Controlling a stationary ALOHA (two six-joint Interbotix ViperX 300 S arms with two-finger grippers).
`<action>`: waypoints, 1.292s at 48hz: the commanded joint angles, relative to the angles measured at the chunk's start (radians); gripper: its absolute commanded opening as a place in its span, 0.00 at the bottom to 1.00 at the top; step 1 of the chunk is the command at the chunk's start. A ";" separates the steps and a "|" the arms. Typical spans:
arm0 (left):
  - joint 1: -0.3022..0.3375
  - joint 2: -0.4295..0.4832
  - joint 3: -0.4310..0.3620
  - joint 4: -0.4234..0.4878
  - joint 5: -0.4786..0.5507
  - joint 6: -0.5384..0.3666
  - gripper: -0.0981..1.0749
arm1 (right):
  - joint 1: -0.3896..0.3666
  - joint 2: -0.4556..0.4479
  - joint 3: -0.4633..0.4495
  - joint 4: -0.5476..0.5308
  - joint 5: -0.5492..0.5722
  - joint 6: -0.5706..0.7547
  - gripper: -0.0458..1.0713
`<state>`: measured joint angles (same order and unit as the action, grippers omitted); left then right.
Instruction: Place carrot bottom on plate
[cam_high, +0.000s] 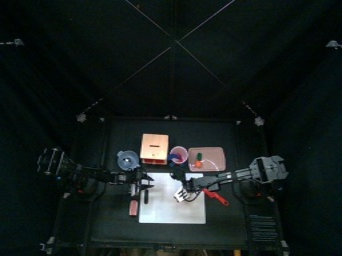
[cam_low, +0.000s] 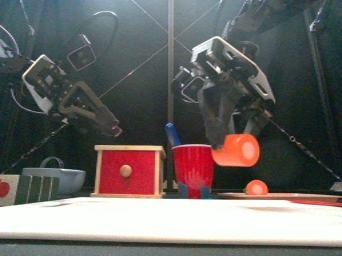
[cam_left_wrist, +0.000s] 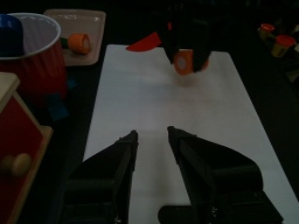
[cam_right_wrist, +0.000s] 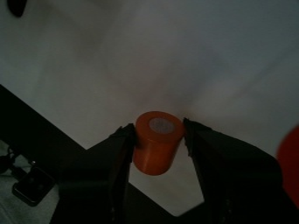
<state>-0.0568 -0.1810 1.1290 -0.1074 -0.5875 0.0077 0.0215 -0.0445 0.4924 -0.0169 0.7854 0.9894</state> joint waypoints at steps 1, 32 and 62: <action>0.005 -0.012 -0.015 0.000 -0.003 0.002 0.72 | -0.060 -0.101 0.044 -0.025 0.021 -0.005 0.59; 0.028 -0.012 -0.021 0.002 -0.003 0.002 0.72 | -0.549 -0.322 0.500 -0.166 -0.250 -0.009 0.60; 0.034 -0.012 -0.035 0.002 -0.003 0.002 0.72 | -0.560 -0.321 0.486 -0.239 -0.273 0.000 0.95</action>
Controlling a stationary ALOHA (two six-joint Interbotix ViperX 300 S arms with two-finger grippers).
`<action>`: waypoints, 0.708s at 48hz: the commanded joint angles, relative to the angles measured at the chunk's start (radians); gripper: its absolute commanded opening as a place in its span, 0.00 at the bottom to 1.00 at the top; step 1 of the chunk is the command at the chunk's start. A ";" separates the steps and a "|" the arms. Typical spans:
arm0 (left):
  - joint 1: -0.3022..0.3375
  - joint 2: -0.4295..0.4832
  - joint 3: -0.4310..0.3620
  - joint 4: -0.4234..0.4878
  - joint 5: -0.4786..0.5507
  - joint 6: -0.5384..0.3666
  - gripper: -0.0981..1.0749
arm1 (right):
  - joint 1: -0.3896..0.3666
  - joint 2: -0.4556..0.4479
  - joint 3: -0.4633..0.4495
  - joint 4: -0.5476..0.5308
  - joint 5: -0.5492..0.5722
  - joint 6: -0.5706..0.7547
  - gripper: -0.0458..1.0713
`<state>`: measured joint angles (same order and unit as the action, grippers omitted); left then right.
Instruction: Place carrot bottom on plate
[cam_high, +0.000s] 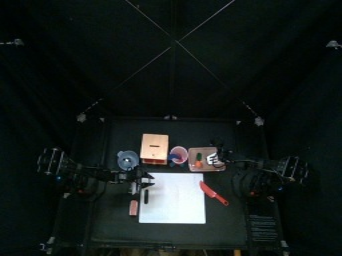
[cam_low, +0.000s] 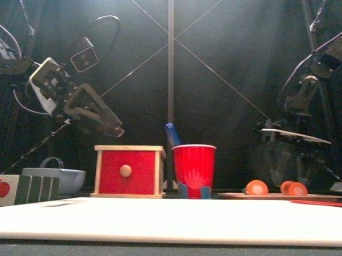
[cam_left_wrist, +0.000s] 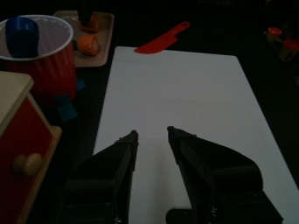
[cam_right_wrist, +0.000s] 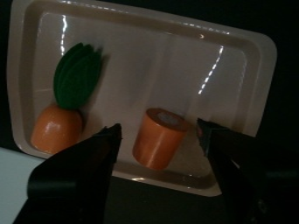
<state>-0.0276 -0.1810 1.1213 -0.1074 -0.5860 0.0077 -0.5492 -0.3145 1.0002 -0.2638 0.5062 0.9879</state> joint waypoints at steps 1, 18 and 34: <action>0.005 -0.012 -0.028 0.002 -0.005 0.002 0.72 | 0.014 -0.058 -0.021 0.009 0.008 0.002 0.95; 0.014 -0.012 -0.037 0.002 -0.005 0.000 0.72 | 0.282 -0.153 -0.041 0.046 -0.084 0.005 0.95; 0.014 -0.012 -0.040 -0.006 -0.005 -0.002 0.72 | 0.388 -0.107 -0.055 0.049 -0.245 0.002 0.95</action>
<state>-0.0169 -0.1810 1.1045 -0.1104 -0.5860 0.0061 -0.1718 -0.4172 0.9679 -0.2148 0.2807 0.9910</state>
